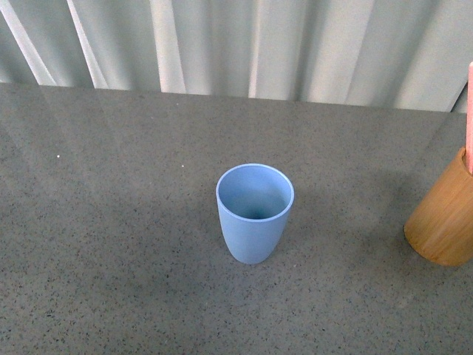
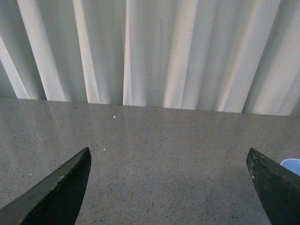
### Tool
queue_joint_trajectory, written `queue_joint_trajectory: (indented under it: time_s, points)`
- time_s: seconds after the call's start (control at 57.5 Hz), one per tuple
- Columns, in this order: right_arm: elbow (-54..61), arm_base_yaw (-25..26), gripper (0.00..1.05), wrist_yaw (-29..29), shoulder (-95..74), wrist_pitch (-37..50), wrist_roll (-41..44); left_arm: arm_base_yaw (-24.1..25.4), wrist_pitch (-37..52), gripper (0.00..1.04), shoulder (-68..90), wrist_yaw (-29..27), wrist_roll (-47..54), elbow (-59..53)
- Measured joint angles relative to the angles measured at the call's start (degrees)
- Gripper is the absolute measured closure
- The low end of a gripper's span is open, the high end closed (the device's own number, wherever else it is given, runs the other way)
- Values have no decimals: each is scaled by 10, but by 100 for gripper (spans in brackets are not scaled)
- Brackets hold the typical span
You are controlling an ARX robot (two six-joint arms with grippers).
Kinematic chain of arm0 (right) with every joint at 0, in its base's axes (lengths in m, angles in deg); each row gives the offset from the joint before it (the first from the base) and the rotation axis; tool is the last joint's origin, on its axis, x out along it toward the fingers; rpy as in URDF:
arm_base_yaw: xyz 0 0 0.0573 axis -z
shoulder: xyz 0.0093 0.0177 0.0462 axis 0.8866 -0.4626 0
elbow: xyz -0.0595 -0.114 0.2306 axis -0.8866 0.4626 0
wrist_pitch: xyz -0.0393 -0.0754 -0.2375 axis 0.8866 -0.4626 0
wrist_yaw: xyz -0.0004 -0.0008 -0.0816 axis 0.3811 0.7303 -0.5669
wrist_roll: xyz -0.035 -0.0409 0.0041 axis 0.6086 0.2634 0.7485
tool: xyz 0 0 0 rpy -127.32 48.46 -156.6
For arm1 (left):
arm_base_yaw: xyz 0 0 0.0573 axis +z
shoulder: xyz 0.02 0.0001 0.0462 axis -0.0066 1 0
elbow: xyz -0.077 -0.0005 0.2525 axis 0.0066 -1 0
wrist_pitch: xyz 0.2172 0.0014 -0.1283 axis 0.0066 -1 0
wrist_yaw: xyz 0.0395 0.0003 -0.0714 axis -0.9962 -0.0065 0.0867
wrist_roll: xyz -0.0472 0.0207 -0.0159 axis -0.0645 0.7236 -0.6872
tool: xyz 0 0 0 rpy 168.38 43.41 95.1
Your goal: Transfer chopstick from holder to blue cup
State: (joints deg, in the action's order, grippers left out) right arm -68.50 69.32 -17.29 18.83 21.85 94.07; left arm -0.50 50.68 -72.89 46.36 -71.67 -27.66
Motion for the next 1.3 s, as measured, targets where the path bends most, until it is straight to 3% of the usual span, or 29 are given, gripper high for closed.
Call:
queue_joint_trajectory:
  time_s: [0.209, 0.331, 0.574, 0.887, 1.305]
  points:
    - [-8, 10, 10, 22, -199, 201, 2, 0, 0, 7, 0, 0, 0, 0]
    - [-38, 11, 10, 24, -289, 274, -12, 0, 0, 7, 0, 0, 0, 0]
    - [-100, 5, 10, 19, -408, 303, -50, 0, 0, 7, 0, 0, 0, 0]
    - [-169, -63, 10, -11, -496, 316, -57, 0, 0, 7, 0, 0, 0, 0]
    - [-251, -94, 10, -40, -572, 313, -54, 0, 0, 7, 0, 0, 0, 0]
